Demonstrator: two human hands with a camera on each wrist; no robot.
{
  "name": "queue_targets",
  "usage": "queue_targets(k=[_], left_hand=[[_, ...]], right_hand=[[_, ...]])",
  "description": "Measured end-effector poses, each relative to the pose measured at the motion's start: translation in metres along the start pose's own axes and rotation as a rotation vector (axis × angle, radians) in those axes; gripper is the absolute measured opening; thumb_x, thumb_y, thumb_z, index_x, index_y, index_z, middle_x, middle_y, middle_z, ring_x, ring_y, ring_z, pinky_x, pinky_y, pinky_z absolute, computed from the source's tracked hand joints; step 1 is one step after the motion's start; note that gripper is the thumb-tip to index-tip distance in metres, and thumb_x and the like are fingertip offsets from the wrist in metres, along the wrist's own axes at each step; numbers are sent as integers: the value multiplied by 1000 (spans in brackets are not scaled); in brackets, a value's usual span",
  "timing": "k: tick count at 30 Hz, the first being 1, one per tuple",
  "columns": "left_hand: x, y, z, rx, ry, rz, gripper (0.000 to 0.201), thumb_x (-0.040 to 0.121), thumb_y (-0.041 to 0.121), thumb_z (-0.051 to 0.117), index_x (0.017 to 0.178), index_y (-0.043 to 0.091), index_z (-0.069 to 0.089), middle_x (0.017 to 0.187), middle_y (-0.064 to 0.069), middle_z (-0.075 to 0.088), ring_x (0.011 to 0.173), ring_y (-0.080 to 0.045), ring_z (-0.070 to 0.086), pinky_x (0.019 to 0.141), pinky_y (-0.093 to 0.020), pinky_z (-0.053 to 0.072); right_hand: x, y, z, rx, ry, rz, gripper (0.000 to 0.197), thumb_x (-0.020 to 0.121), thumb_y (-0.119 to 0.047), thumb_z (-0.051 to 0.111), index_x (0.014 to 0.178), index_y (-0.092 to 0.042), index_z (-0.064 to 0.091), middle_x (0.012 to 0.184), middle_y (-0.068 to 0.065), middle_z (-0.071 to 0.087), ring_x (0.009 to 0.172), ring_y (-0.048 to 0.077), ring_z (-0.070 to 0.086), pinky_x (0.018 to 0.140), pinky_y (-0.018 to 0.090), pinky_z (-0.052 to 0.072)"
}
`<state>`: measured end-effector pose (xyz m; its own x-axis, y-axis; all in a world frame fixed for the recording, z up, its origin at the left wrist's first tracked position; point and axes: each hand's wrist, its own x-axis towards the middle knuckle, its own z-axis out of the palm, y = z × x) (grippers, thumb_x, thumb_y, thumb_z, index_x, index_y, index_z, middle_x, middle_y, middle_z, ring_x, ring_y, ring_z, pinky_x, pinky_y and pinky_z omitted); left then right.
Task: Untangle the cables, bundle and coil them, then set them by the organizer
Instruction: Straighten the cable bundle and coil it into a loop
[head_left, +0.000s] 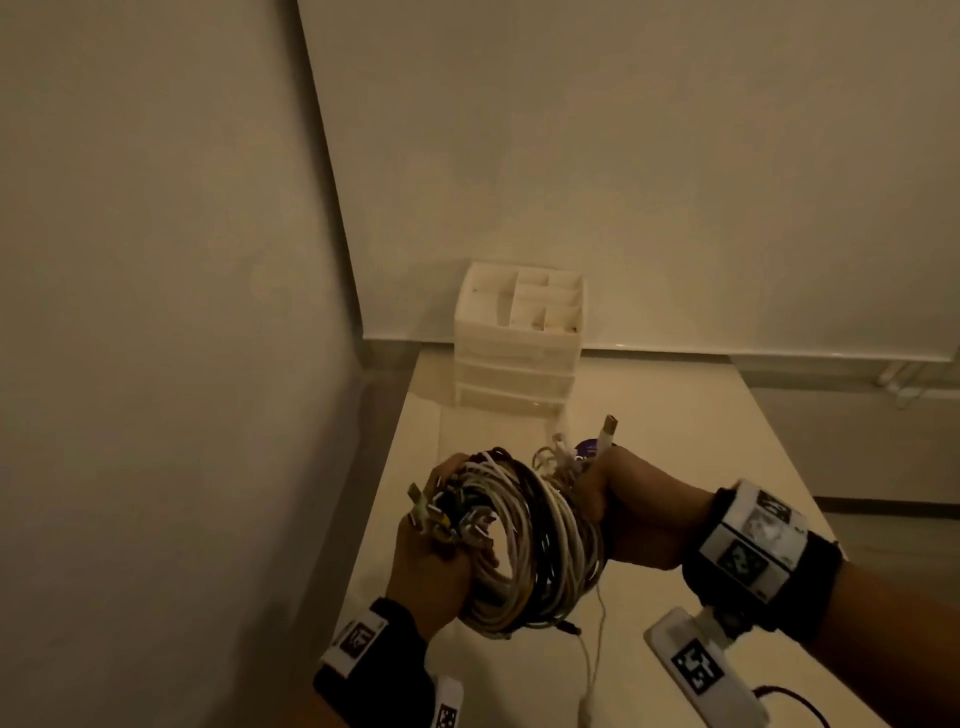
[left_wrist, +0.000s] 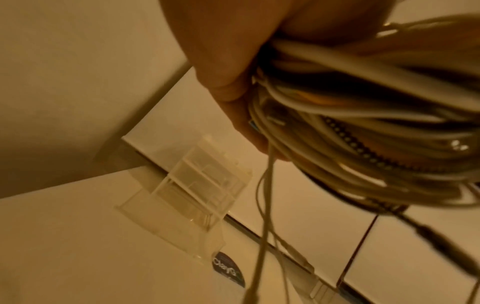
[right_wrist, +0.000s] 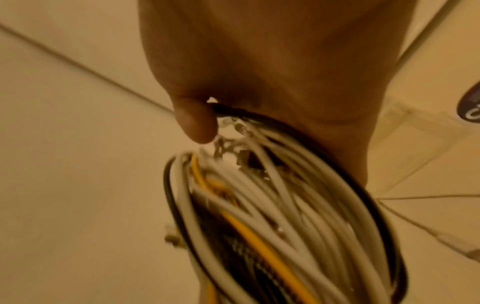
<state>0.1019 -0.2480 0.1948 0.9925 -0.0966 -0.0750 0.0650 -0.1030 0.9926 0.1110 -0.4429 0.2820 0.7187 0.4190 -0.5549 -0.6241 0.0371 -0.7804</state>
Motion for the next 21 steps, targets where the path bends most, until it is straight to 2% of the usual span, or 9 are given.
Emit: queue_targets(k=[1, 3, 6, 8, 11, 13, 17, 19, 21], left_hand=[[0, 1, 2, -26, 2, 55, 29, 83, -14, 55, 87, 11, 69, 65, -8, 66, 57, -10, 62, 59, -23, 53], [-2, 4, 3, -64, -44, 130, 42, 82, -17, 54, 110, 12, 65, 76, -10, 69, 62, -25, 61, 60, -37, 56], [-4, 6, 3, -18, -16, 251, 44, 79, -3, 62, 115, 22, 60, 99, 4, 71, 87, -16, 66, 79, -30, 55], [-3, 9, 2, 35, 15, 355, 42, 80, 9, 61, 120, 21, 58, 110, 2, 69, 105, -22, 64, 91, -34, 50], [6, 5, 6, 155, 34, 351, 57, 74, -6, 57, 115, 34, 57, 97, 7, 69, 87, -15, 66, 77, -40, 56], [5, 3, 8, 264, 34, 385, 64, 72, -10, 55, 114, 38, 55, 92, 13, 68, 80, -9, 65, 73, -38, 56], [5, 3, 5, 313, -28, 515, 55, 83, 17, 64, 133, 29, 46, 116, 13, 63, 105, -7, 63, 90, -34, 53], [7, 7, 2, 296, -77, 544, 51, 83, 44, 62, 129, 32, 44, 119, 10, 60, 102, -12, 64, 87, -38, 54], [10, 10, 1, 381, -74, 618, 51, 82, 56, 58, 124, 31, 44, 118, 7, 58, 93, -16, 65, 78, -39, 57]], right_hand=[[-2, 0, 4, 17, -26, 0, 20, 56, 4, 40, 66, -9, 29, 62, 9, 41, 48, 21, 41, 49, 24, 30], [-3, 3, 6, 41, -94, -9, 14, 62, 2, 40, 74, -4, 47, 65, 10, 52, 48, 21, 52, 48, 24, 41], [-8, 7, 7, -8, -100, -49, 31, 71, -8, 49, 99, -2, 61, 83, 14, 65, 64, 23, 65, 60, 29, 52], [-10, 6, 8, -49, -83, -95, 33, 72, -18, 59, 102, -6, 65, 89, 14, 67, 71, 23, 65, 69, 32, 51], [-9, 2, 9, -79, -8, -115, 50, 83, -56, 55, 99, -11, 69, 84, 7, 71, 69, 17, 67, 70, 31, 52], [-3, 1, 13, -157, 46, -96, 59, 83, -65, 52, 109, -14, 67, 96, 11, 74, 79, 19, 69, 76, 34, 55], [7, 10, 22, -280, 118, -62, 51, 67, -34, 73, 110, -9, 67, 107, 21, 71, 92, 35, 68, 94, 47, 53], [11, 17, 19, -248, 110, -41, 56, 57, -26, 73, 108, -3, 68, 105, 24, 70, 94, 39, 68, 94, 48, 53], [14, 23, 12, -168, 54, -20, 54, 53, -20, 70, 103, 1, 69, 98, 23, 70, 84, 35, 69, 84, 42, 57]])
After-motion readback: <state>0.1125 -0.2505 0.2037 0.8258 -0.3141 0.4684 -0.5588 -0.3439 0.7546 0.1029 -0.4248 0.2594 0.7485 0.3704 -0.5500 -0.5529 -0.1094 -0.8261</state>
